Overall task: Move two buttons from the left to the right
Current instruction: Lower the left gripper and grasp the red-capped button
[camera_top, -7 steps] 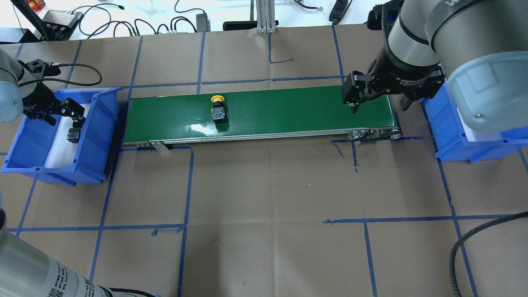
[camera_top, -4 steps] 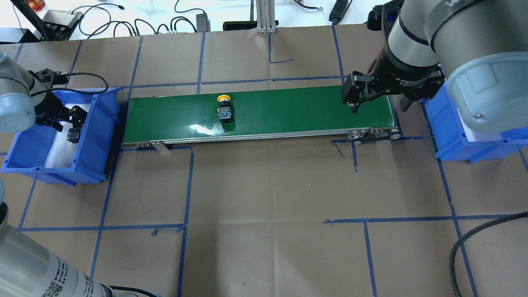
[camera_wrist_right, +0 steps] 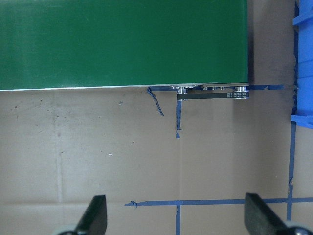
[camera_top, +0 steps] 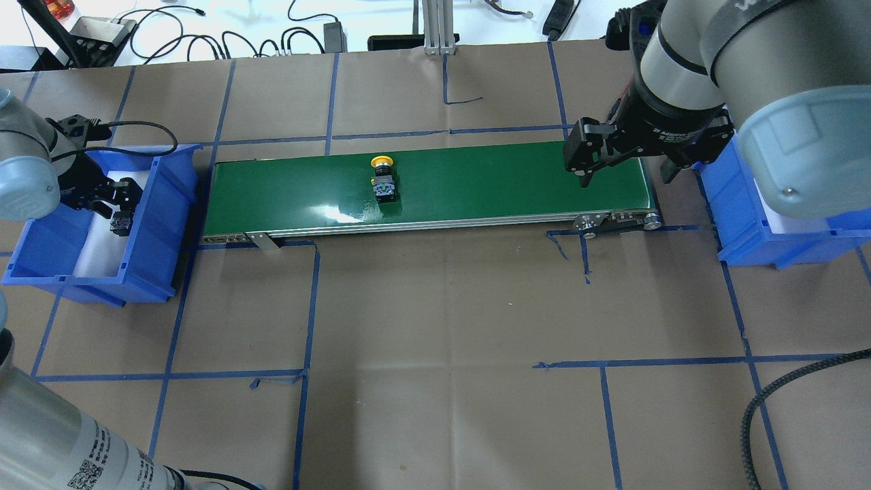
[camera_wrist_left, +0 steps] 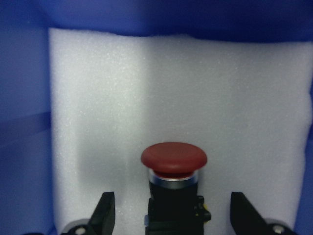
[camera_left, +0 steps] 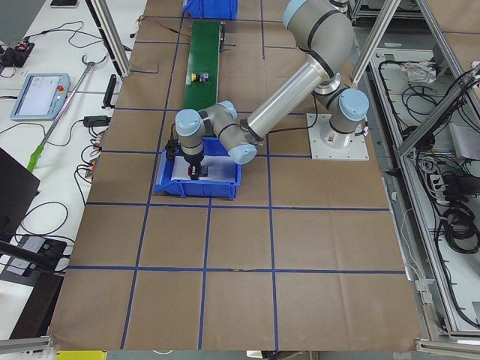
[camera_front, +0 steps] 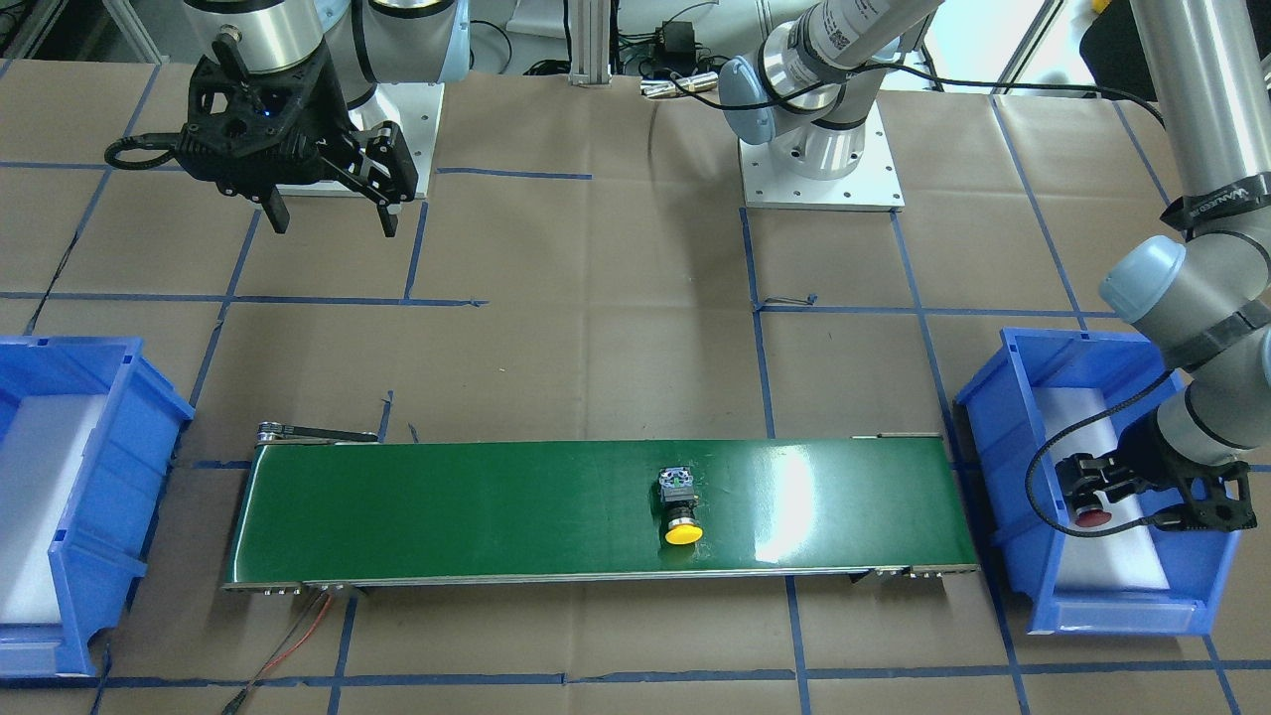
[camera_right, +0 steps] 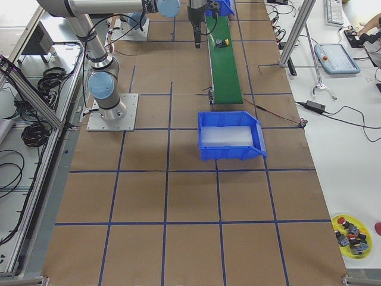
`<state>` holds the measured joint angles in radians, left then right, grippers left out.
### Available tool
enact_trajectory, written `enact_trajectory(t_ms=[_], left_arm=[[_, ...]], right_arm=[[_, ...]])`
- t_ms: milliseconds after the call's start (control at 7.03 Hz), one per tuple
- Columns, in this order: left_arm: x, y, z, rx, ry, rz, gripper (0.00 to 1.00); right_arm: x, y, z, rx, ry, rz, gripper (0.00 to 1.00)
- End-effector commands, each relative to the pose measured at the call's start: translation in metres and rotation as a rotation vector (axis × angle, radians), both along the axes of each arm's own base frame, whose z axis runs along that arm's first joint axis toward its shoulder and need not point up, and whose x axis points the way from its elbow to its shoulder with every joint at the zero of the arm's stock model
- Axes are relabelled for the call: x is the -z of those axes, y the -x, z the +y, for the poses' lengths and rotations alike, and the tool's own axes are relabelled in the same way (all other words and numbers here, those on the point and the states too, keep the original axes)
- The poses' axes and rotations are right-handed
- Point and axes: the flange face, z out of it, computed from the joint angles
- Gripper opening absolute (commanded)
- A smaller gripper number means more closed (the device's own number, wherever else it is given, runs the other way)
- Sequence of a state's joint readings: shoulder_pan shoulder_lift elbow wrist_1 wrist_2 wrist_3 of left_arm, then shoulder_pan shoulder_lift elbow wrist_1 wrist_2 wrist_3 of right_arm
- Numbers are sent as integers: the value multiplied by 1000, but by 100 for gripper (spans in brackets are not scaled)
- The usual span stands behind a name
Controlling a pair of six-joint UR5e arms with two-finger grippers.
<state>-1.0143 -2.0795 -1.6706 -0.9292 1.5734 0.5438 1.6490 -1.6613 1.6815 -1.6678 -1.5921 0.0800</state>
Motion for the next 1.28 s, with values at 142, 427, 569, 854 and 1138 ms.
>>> enact_trajectory(t_ms=[142,427,569,854,1138], left_arm=[[-16,1,-2,0,14,-7,0],[-60,4,-2,8,10,-5,0],[-96,3,-3,11,0,-1,0],[-163,7,-6,25,-25,14,0],[-201,54,-15,83,-31,13,0]], right_arm=[[-1,0,0,0,1,0,100],[-2,0,0,1,4,0,100],[-2,0,0,1,3,0,100],[-2,0,0,1,3,0,100],[-3,0,-1,3,6,1,100]])
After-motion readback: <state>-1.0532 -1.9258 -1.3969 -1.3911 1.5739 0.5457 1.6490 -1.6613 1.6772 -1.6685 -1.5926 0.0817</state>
